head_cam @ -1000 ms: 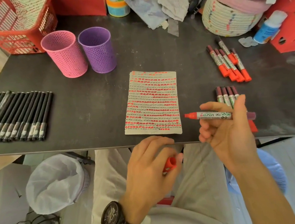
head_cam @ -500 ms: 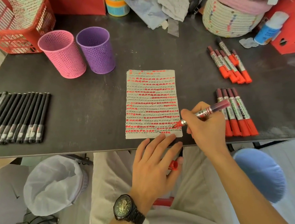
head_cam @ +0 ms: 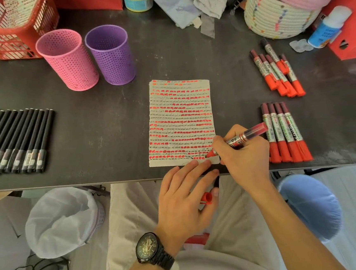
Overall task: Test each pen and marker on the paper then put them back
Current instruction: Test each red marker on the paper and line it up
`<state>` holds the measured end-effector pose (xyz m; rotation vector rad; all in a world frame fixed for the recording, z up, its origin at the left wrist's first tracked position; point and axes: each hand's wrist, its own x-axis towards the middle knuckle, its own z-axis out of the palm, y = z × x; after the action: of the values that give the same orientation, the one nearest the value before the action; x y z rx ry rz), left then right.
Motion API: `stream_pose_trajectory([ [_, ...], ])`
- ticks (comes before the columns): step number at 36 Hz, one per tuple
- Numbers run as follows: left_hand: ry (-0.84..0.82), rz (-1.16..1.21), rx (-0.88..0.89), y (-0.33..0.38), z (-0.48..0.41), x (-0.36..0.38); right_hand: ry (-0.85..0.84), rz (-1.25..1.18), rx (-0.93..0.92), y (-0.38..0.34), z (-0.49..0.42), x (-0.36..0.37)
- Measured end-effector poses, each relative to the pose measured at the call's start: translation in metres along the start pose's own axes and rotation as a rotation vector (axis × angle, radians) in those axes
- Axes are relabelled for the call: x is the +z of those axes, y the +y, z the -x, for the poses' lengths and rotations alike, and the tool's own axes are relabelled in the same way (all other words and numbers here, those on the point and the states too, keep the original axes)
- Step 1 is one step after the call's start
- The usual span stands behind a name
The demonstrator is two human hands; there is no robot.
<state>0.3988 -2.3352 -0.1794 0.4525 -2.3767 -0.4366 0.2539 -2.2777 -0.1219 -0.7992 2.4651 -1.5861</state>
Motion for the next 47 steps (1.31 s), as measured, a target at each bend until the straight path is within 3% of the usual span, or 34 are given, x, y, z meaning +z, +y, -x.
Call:
stream_pose_trajectory([
  [36,-0.026,0.049,-0.019,0.002,-0.001,-0.004,-0.022,-0.008,0.007,-0.004,0.001,-0.003],
  [47,-0.037,0.141,-0.053,0.004,-0.002,-0.011,0.069,-0.296,0.03,-0.01,0.019,-0.015],
])
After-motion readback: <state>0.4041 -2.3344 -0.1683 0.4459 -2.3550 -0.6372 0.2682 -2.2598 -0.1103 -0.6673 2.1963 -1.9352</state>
